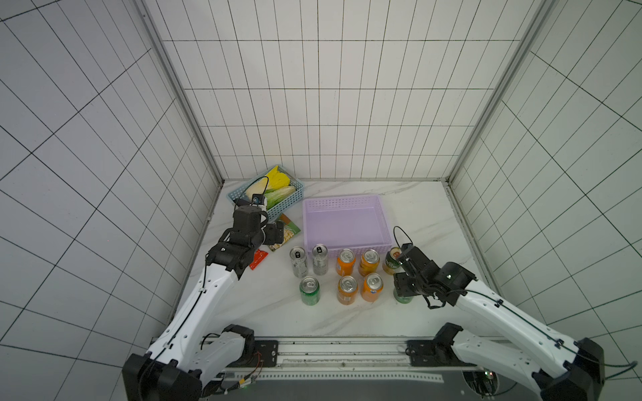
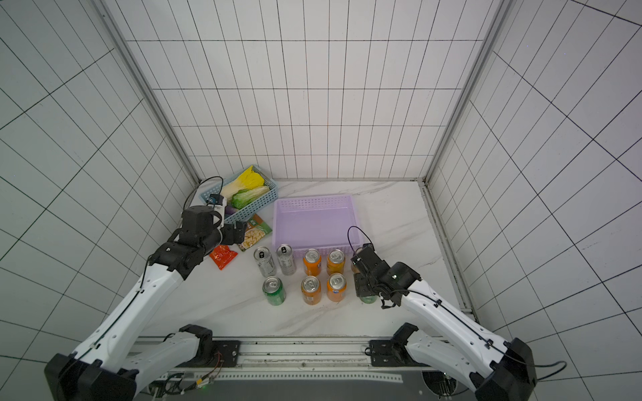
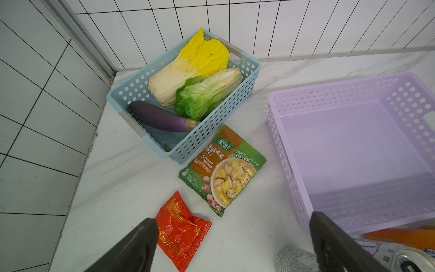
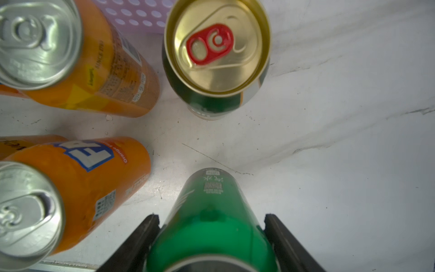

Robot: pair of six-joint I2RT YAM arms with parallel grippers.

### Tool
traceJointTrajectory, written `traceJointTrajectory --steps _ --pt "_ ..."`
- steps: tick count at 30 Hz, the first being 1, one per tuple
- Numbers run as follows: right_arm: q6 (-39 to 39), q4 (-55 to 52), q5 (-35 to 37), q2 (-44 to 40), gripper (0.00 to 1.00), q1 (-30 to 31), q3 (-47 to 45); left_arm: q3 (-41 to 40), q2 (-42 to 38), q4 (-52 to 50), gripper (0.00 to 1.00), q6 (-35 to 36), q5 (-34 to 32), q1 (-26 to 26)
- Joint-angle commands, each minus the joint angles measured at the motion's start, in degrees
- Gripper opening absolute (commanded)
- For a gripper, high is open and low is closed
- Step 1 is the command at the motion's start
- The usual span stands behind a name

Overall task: Take out the drinks from the basket
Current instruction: Place the drink at the center of the board.

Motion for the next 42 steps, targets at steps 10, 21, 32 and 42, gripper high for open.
traceJointTrajectory --steps 10,21,32,42 --pt "2.6 9.6 2.6 -0.5 0.69 0.9 -5.2 -0.2 -0.5 1.1 0.98 0.5 -0.4 0.2" --pt "3.5 10.3 2.4 0.6 0.69 0.9 -7.1 -0.2 -0.6 1.1 0.98 0.4 -0.5 0.2" --pt "3.4 9.5 2.8 -0.6 0.77 1.0 -6.4 -0.2 -0.5 1.1 0.98 0.5 -0.5 0.2" --pt "2.2 5.5 3.5 -2.6 0.88 1.1 -2.6 -0.2 -0.4 1.1 0.98 0.6 -0.5 0.2"
